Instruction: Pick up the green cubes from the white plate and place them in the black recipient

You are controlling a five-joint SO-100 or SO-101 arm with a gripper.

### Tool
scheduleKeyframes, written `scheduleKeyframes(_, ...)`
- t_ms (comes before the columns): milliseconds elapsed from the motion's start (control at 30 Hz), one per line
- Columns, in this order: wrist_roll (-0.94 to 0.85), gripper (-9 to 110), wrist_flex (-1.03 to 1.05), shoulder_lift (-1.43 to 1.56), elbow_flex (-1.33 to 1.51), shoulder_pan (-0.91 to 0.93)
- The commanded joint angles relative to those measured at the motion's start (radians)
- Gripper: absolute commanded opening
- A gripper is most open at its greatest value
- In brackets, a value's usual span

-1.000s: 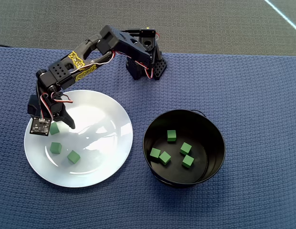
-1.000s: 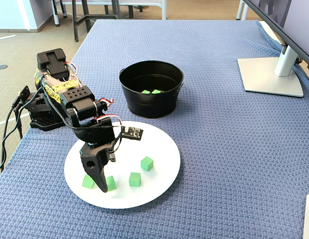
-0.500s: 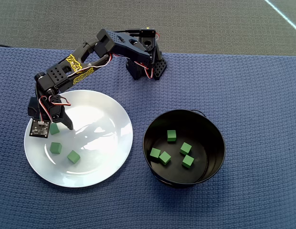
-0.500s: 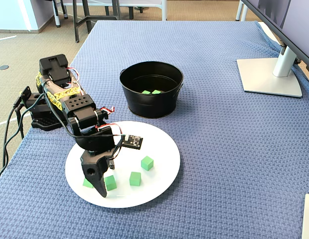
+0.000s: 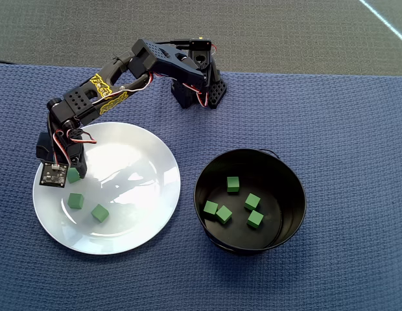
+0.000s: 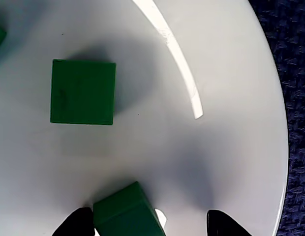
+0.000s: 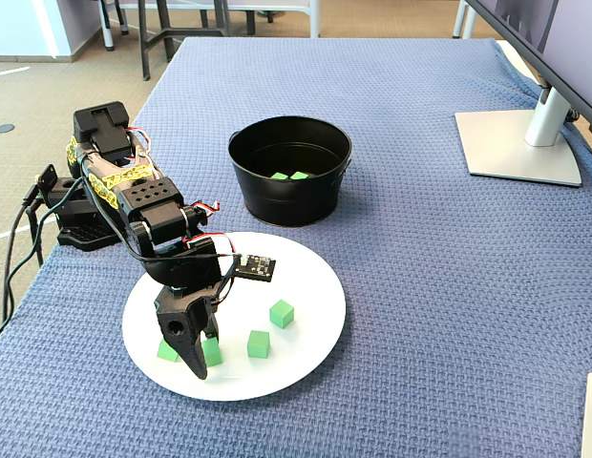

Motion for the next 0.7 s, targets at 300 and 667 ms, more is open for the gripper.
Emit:
scheduleKeyframes(300,-0.017,12,-0.067,0.002,-0.023,-0.005)
scheduleKeyframes(667,0.023,0,-0.089,-0.017,-0.021,-0.006)
